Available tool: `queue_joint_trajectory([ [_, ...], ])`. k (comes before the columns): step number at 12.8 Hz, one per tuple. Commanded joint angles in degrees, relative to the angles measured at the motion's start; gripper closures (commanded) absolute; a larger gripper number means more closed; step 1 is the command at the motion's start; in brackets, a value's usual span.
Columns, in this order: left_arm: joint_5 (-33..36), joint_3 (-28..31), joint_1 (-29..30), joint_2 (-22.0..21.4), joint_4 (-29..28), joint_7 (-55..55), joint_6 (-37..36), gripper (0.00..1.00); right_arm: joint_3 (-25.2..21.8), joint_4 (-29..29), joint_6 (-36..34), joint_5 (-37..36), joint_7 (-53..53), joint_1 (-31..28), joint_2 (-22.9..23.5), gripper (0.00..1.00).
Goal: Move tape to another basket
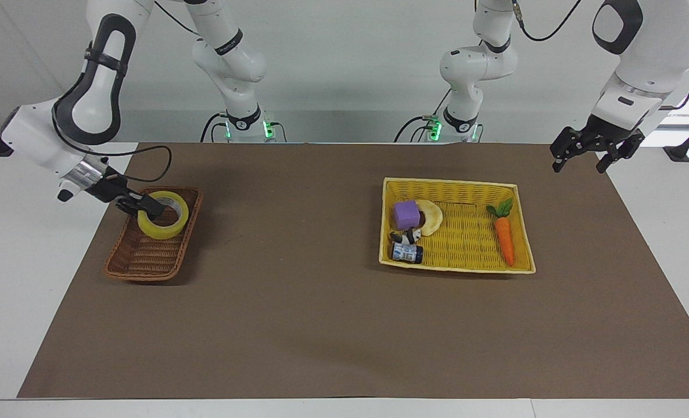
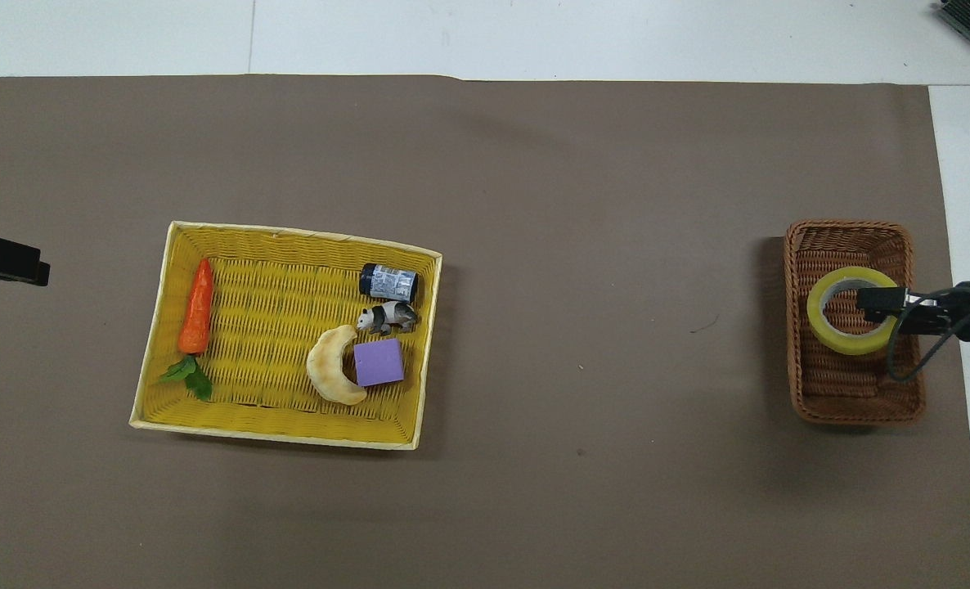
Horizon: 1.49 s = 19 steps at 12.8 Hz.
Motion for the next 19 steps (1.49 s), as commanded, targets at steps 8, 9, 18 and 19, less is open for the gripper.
queue_joint_trajectory([
  [8, 0.8, -0.5, 0.0, -3.9, -4.9, -2.7, -1.0, 0.0, 0.9, 1.0, 3.6, -4.8, -3.9, 0.1, 2.1, 0.0],
  [9, 0.8, -0.5, -0.3, -3.5, -4.2, -2.9, -1.0, 0.0, 1.0, 2.6, 3.5, -4.8, -3.8, 0.2, 2.8, 0.0],
  [18, 0.8, -0.5, 0.0, -3.5, -4.1, -3.1, -1.2, 0.0, 1.0, 17.8, 3.8, -28.1, 13.3, 12.5, 0.5, 0.0],
  [19, 0.8, -0.5, 0.0, -3.5, -4.1, -3.1, -1.2, 0.0, 1.0, 17.7, 2.1, -29.3, 17.2, 13.9, -1.3, 0.0],
])
